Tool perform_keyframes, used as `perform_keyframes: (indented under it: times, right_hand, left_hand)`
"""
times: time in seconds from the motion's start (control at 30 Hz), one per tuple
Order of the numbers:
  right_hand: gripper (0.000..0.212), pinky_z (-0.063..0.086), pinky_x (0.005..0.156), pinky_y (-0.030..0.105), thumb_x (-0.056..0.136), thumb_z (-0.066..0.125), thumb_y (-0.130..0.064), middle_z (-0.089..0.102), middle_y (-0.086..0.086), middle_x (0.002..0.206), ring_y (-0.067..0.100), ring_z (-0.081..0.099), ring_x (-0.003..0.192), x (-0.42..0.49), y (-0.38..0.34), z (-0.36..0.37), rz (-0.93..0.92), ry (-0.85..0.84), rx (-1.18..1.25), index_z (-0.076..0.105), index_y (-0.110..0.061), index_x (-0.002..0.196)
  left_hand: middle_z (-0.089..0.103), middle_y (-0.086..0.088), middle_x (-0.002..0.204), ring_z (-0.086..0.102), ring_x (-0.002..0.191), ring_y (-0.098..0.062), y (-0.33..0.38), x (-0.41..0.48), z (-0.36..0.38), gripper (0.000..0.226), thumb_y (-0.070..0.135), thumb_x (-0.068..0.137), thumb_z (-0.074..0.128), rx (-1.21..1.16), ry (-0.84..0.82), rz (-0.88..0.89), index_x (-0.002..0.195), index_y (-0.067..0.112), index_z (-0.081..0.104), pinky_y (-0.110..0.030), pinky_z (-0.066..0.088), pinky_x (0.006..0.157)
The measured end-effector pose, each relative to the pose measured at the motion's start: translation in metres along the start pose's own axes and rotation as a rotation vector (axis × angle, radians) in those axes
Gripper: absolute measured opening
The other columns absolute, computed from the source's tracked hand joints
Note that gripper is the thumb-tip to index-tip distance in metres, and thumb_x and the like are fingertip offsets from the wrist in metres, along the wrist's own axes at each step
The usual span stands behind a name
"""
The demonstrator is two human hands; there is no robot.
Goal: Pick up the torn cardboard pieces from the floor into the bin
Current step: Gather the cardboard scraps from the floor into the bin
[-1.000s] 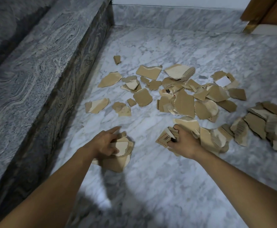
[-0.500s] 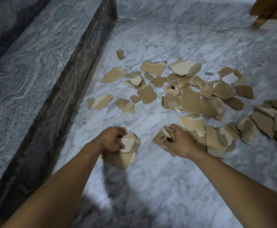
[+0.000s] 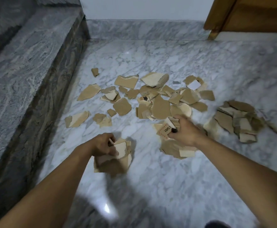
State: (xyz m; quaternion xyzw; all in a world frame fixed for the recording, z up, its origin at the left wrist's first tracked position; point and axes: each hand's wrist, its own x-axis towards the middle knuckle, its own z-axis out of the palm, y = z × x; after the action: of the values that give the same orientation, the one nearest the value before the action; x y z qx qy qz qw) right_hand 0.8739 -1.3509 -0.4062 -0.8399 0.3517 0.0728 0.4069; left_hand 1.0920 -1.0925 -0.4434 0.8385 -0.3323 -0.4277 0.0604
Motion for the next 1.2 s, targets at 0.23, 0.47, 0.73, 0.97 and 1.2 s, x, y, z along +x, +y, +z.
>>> perform_keyframes:
  times: [0.23,0.47,0.73,0.97,1.2]
  right_hand:
    - [0.046,0.049,0.074,0.022,0.070,0.082,-0.017,0.074,0.000,0.111,0.014,0.067,0.096,-0.001,0.064,-0.073,0.138,0.050,-0.130,0.067,-0.019,0.113]
    - [0.042,0.047,0.065,0.017,0.072,0.082,-0.022,0.063,-0.011,0.094,0.012,0.061,0.091,-0.002,0.093,-0.073,0.115,-0.213,-0.275,0.061,-0.021,0.108]
    - [0.078,0.042,0.108,0.038,0.064,0.081,-0.042,0.042,-0.005,0.152,0.025,0.042,0.136,0.021,0.104,-0.035,-0.073,-0.312,-0.441,0.057,-0.019,0.134]
    - [0.051,0.032,0.107,0.042,0.073,0.073,-0.049,0.054,-0.003,0.126,0.023,0.052,0.114,0.018,0.111,-0.022,-0.269,-0.192,-0.598,0.064,-0.021,0.114]
    - [0.033,0.039,0.068,0.028,0.069,0.081,-0.032,0.064,-0.002,0.092,0.024,0.060,0.092,0.003,0.111,-0.026,-0.163,-0.173,-0.366,0.054,-0.023,0.088]
  left_hand:
    - [0.073,0.000,0.106,0.066,0.097,-0.023,0.115,0.039,-0.004,0.041,0.041,0.081,0.076,0.079,-0.095,0.180,0.112,0.014,0.073,-0.038,0.056,0.087]
    - [0.068,-0.006,0.106,0.062,0.101,-0.027,0.177,0.066,0.011,0.025,0.037,0.082,0.072,0.309,-0.065,0.268,0.094,0.015,0.071,-0.039,0.052,0.088]
    - [0.064,-0.001,0.118,0.059,0.111,-0.022,0.184,0.071,0.045,0.039,0.031,0.078,0.078,0.284,-0.078,0.287,0.112,0.017,0.070,-0.035,0.050,0.094]
    - [0.062,-0.005,0.114,0.058,0.105,-0.023,0.162,0.059,0.057,0.039,0.036,0.079,0.073,0.253,0.050,0.276,0.109,0.012,0.068,-0.037,0.050,0.089]
    - [0.064,0.001,0.095,0.056,0.084,-0.019,0.143,0.048,0.044,0.025,0.046,0.085,0.068,0.252,0.061,0.222,0.091,0.023,0.062,-0.027,0.038,0.064]
